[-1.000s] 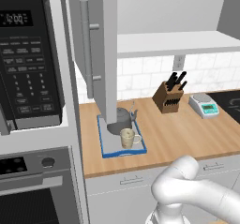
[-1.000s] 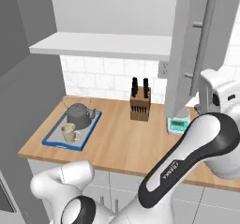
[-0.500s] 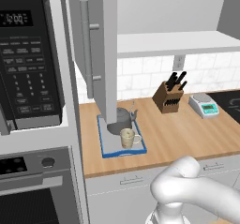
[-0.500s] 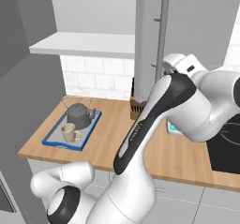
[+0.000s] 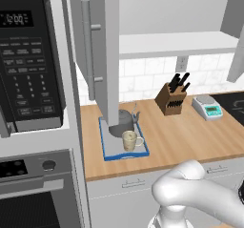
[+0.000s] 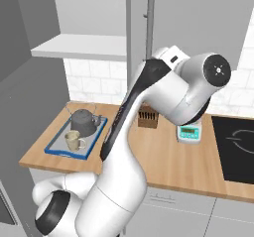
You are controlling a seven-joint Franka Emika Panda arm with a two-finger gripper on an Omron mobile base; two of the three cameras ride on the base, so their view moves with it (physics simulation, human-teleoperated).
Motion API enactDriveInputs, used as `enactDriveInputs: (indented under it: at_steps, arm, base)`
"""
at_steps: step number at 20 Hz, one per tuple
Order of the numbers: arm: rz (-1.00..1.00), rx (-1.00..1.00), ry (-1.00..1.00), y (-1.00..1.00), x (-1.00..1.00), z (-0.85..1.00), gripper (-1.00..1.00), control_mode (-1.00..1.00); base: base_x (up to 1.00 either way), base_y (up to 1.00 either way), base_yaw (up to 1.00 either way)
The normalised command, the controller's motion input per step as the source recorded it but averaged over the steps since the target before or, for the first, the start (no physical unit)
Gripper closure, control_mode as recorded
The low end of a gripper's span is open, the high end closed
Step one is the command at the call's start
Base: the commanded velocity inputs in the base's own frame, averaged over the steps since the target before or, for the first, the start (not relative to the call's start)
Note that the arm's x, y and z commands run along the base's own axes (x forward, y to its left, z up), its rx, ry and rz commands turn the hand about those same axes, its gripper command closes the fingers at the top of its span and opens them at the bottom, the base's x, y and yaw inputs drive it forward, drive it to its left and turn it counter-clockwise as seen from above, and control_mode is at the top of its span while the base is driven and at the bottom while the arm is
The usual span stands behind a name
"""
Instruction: Pick the kettle from the counter and place it on the tray. Then pick the mug from the cabinet and place it on the tray. Then close the cabinet doors.
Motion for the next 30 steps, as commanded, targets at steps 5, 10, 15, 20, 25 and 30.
enactDriveInputs:
  at_steps: [5,10,15,20,25,30]
  arm:
    - [-0.07,-0.05,0.0,0.32,0.6,-0.02,-1.0,-1.0]
    - [-0.06,0.0,-0.06,0.19,0.6,-0.1,-1.0,-1.0]
    - [-0.04,0.0,-0.08,0.11,0.66,-0.1,-1.0,-1.0]
    - [-0.05,0.0,-0.02,0.09,0.68,-0.03,-1.0,-1.0]
    - [-0.06,0.0,0.0,0.04,0.67,0.0,-1.0,-1.0]
    - [-0.04,0.0,-0.02,0.0,0.62,-0.03,-1.0,-1.0]
  base:
    - [0.0,0.0,0.0]
    - [0.0,0.0,0.0]
    - [0.0,0.0,0.0]
    - [0.0,0.0,0.0]
    - [0.0,0.0,0.0]
    - [0.0,0.0,0.0]
